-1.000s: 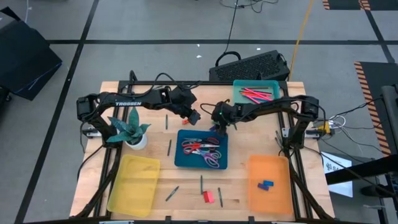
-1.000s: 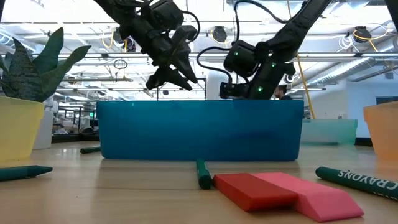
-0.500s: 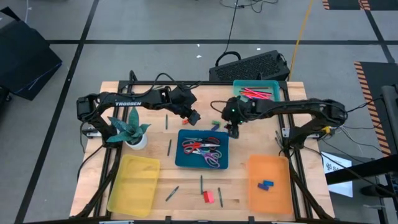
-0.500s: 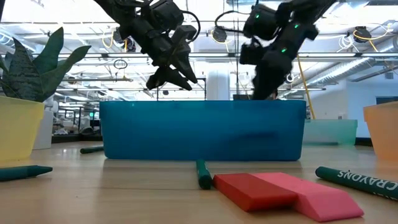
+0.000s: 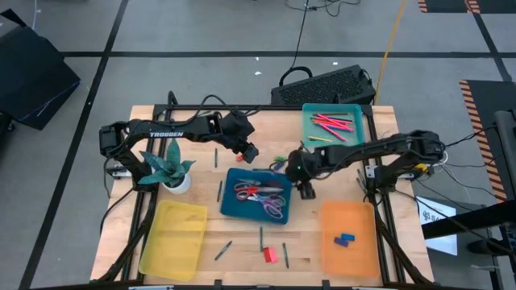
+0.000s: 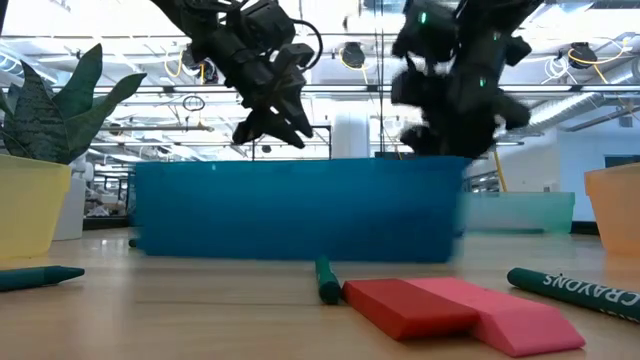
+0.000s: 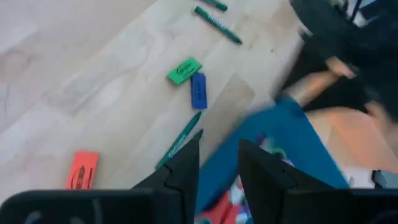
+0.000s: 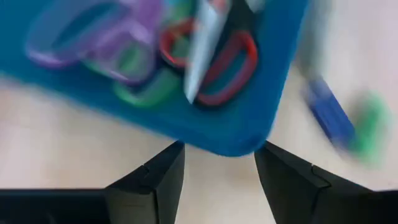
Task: Sort crayons/erasers/pens/pencils in bins
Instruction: Adjust the blue bin, then put the green eraser into the orange bin
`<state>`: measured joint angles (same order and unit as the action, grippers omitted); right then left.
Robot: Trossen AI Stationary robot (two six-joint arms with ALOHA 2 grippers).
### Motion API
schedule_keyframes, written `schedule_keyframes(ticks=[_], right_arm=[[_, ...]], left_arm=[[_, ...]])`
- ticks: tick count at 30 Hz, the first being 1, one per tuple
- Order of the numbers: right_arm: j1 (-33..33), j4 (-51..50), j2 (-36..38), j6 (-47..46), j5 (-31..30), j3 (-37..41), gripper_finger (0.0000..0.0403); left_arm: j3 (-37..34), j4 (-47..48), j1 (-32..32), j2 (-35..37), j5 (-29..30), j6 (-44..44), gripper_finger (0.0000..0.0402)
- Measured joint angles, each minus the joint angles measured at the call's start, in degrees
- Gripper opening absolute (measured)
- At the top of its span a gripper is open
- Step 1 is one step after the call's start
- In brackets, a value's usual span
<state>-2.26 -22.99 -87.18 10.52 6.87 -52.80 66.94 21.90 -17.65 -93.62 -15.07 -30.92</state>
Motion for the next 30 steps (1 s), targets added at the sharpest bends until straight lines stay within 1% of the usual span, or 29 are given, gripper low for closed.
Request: schedule_keyframes(ticks=[2,3,4,5,8,9,11,12,16,19,22,25,27,30], right_arm=[[1.35,3.12,0.69,1.79,4.28,-0.09,0.0187],[1.68,3.29,1.23,3.12,5.23,-0.13,0.0187],[1.59,3.06,1.73,4.05,4.94,-0.13,0.0187],[1.06,3.23,1.79,4.57,2.74,-0.15,0.0187],[-2.15,3.76,0.74,4.89,-7.16,-0.12,0.0187],[-3.49,5.52,-0.11,3.69,-10.27,-0.13,0.0187],[-6.36,8.53,-2.26,-0.32,-13.99,-0.13,0.0187],[-7.67,10.14,-3.52,-1.96,-14.24,-0.13,0.0187],[-11.94,14.64,-9.24,-4.49,-12.0,-0.14,0.0187],[-14.11,15.53,-13.25,-6.36,-7.55,-1.0,0.0187],[-15.65,17.1,-15.69,-8.18,-3.96,-1.68,0.0187],[-16.54,19.25,-16.87,-10.04,-2.7,-1.68,0.0187],[-16.83,21.57,-17.86,-9.92,-3.82,-1.84,0.0187],[-16.92,21.79,-18.52,-9.87,-2.54,-1.84,0.0181]], left_arm=[[0.0,1.25,0.31,0.0,-0.02,-0.25,0.0113],[0.0,2.0,0.5,0.0,-0.02,-0.25,0.0113],[0.0,2.66,0.6,0.0,-0.01,-0.27,0.0113],[0.0,3.1,0.77,0.0,-0.02,-0.28,0.0113],[0.0,3.11,1.26,0.0,0.0,-0.89,0.0113],[0.0,2.93,1.33,0.01,0.01,-1.09,0.0113],[0.0,2.18,1.61,0.02,0.13,-1.13,0.0113],[0.0,1.48,1.66,0.02,0.15,-1.13,0.0113],[0.0,-0.51,1.64,0.02,0.62,-1.72,0.0113],[0.0,-1.85,1.6,0.02,0.63,-1.81,0.0113],[0.01,-1.38,1.74,0.02,0.55,-1.83,0.0113],[0.02,3.22,2.51,0.04,0.21,-1.85,0.0113],[0.02,8.07,3.54,0.04,0.18,-1.79,0.0113],[0.02,14.34,5.75,0.04,0.27,-1.69,0.0113]])
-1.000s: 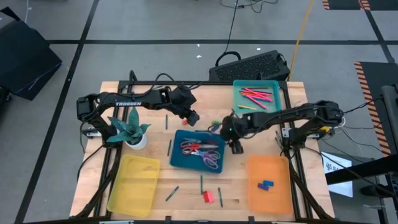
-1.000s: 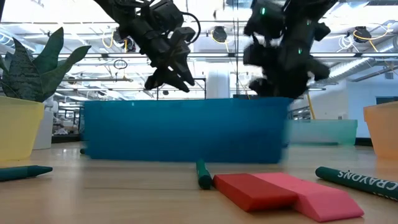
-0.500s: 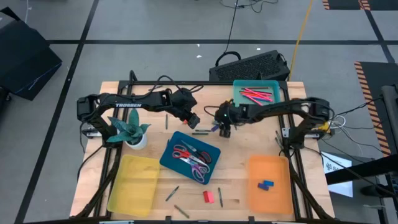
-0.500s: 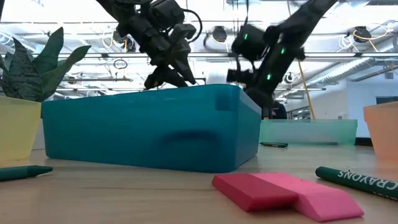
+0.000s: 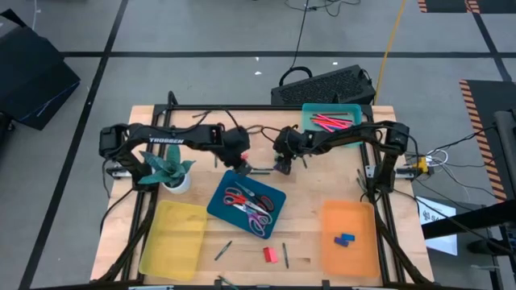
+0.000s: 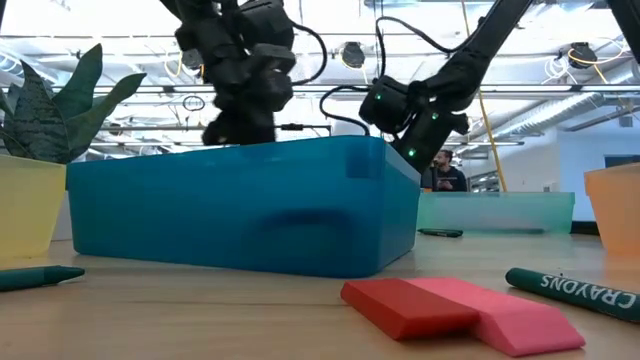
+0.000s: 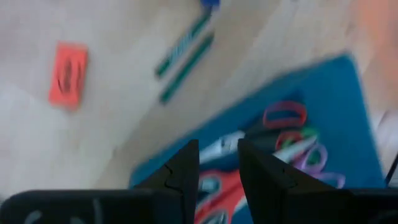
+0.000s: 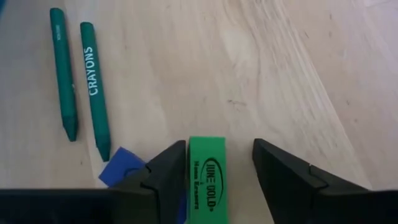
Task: Sort crayons/erasers/pens/pencils in bins
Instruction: Put the green eraser into the orange bin
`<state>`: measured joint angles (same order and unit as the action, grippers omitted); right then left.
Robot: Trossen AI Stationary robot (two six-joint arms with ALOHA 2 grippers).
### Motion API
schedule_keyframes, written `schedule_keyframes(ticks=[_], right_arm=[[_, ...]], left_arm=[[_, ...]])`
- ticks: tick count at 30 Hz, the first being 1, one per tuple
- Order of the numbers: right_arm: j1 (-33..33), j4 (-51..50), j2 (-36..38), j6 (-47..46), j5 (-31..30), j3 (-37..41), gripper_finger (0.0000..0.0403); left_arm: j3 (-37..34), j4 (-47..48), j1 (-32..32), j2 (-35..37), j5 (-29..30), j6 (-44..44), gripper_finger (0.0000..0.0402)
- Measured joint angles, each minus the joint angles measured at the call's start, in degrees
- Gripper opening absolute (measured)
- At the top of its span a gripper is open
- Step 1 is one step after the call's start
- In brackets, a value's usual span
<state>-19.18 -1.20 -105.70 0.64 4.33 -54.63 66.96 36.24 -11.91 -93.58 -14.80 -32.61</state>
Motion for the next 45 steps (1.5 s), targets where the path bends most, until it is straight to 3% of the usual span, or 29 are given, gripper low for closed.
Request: schedule_keyframes(ticks=[9,16,23,29,34,38,45], right_arm=[[-0.07,-0.4,-1.56,-0.69,-0.12,0.07,0.0114],[-0.04,-0.49,-0.53,3.49,-0.46,0.15,0.006],[0.35,-2.53,4.2,7.07,0.02,0.59,0.0052],[2.81,-4.88,13.4,7.8,-0.97,0.39,0.0051],[10.2,-9.93,25.25,5.39,-1.09,-0.09,0.005],[20.71,-14.72,34.67,1.08,-1.0,-0.13,0.005],[43.08,-23.25,40.09,-19.17,-5.03,-0.1,0.005]], left_arm=[[0.0,4.31,7.58,0.0,2.13,-1.24,0.0113],[-0.03,4.02,8.68,0.61,6.48,-3.55,0.0113],[-0.11,3.96,8.64,6.47,11.95,-3.48,0.0113],[-0.02,4.2,8.62,13.04,17.73,-3.29,0.0113],[-0.02,2.83,8.01,16.91,21.07,-2.29,0.0113],[-0.04,0.82,7.32,18.3,22.12,0.6,0.0113],[-0.07,-5.23,4.9,18.37,22.55,6.56,0.0113]])
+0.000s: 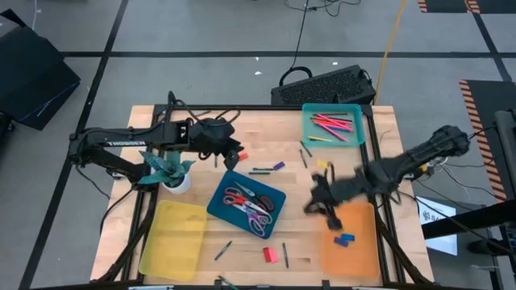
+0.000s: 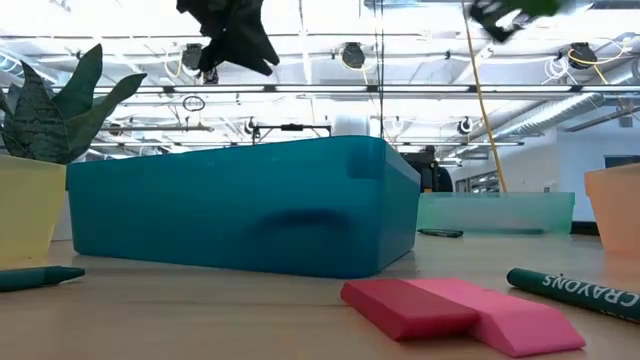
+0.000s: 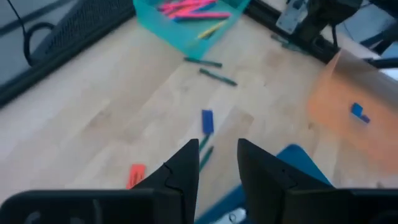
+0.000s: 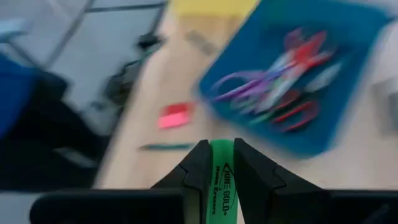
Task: Sort crayons/erasers/pens/pencils in bins
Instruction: Put the green eraser into the orange bin, then put the purple eraser into the orange bin
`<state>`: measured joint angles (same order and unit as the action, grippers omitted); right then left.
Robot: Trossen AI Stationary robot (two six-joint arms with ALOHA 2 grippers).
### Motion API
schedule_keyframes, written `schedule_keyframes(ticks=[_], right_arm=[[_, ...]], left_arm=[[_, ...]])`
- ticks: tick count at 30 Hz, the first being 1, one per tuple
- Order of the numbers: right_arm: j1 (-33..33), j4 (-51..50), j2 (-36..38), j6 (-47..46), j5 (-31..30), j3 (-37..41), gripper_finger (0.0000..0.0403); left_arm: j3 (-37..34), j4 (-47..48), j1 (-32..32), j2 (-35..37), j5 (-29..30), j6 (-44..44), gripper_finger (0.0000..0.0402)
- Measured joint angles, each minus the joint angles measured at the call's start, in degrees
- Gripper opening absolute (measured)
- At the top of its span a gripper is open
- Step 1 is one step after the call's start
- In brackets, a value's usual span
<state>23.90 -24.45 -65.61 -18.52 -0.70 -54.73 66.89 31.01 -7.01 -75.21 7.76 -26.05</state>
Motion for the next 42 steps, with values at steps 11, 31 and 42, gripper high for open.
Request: schedule_keyframes(ticks=[11,31,42], right_arm=[[21.68,-15.81,-8.64,-23.28,-0.5,-0.01,0.005],[22.95,-21.24,-20.19,-18.36,0.73,0.4,0.0191],[3.76,-24.13,-1.89,2.53,-3.7,0.07,0.023]], left_arm=[[0.0,-1.12,-3.34,0.01,-0.75,1.82,0.0113],[0.0,-0.77,-3.37,0.01,-1.9,1.39,0.0113],[0.0,-1.23,-3.02,0.01,-7.51,-0.53,0.0113]])
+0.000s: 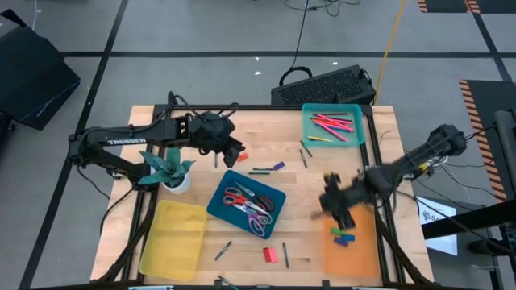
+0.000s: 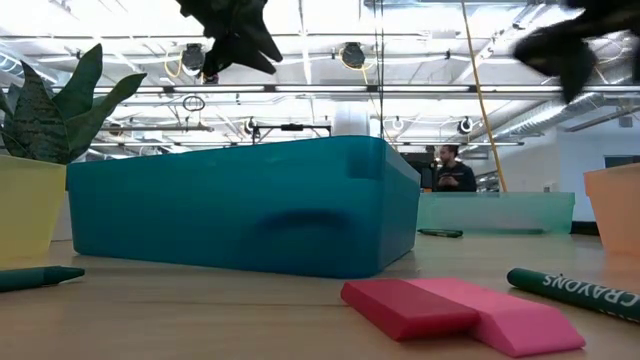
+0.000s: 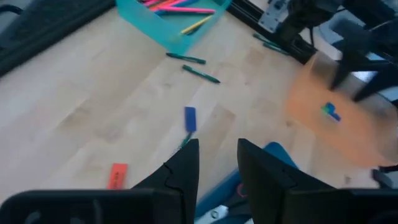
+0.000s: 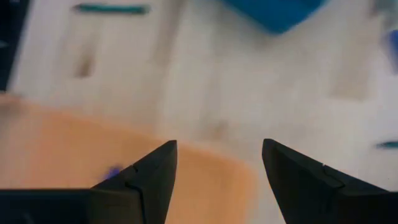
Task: Sort crayons/erasers/pens/pencils in bins
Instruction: Put the purple eraser into the orange bin
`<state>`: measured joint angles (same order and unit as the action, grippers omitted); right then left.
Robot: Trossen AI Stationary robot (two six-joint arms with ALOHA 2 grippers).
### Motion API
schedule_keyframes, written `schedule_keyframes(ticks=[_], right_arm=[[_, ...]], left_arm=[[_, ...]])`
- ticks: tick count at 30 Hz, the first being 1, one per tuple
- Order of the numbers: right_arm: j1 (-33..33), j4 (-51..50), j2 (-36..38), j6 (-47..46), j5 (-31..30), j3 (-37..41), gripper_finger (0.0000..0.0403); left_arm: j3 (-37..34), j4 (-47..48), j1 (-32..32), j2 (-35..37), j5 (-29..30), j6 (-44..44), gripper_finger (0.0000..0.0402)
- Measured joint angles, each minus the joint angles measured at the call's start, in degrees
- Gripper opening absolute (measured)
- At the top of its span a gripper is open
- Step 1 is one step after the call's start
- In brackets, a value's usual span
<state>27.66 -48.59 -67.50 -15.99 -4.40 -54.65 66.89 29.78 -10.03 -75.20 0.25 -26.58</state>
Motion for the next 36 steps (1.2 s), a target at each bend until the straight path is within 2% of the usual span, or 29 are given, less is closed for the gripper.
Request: schedule_keyframes(ticks=[2,7,11,14,16,19,27,31,36], right_arm=[[-6.77,0.83,1.13,6.69,0.37,0.0,0.023],[-24.28,7.59,-0.54,22.6,5.97,0.0,0.0231],[-35.23,17.21,-5.21,30.95,12.98,0.01,0.0234],[-41.02,22.17,-10.93,34.83,19.99,0.0,0.0242],[-43.3,24.86,-15.03,39.04,22.6,0.02,0.0249],[-45.2,29.95,-20.33,45.85,22.82,0.02,0.0256],[-48.83,41.3,-31.17,48.7,28.57,0.02,0.0243],[-48.6,43.13,-34.71,50.44,28.51,0.02,0.0235],[-48.75,44.41,-37.82,50.79,25.33,-0.01,0.022]], left_arm=[[0.01,0.0,0.2,0.0,-0.28,-0.96,0.0113],[0.02,0.0,1.13,0.0,-0.24,-3.76,0.0113],[0.02,-0.02,1.7,0.0,-0.22,-6.52,0.0113],[0.02,-0.03,1.99,0.0,-0.21,-8.06,0.0113],[0.02,-0.04,2.02,0.0,-0.21,-9.21,0.0113],[0.02,-0.04,2.02,0.0,0.01,-10.74,0.0113],[0.02,-0.05,2.02,0.0,2.68,-12.99,0.0113],[0.02,-0.09,2.02,0.0,3.71,-12.99,0.0113],[0.02,-0.11,2.02,0.0,4.38,-13.86,0.0113]])
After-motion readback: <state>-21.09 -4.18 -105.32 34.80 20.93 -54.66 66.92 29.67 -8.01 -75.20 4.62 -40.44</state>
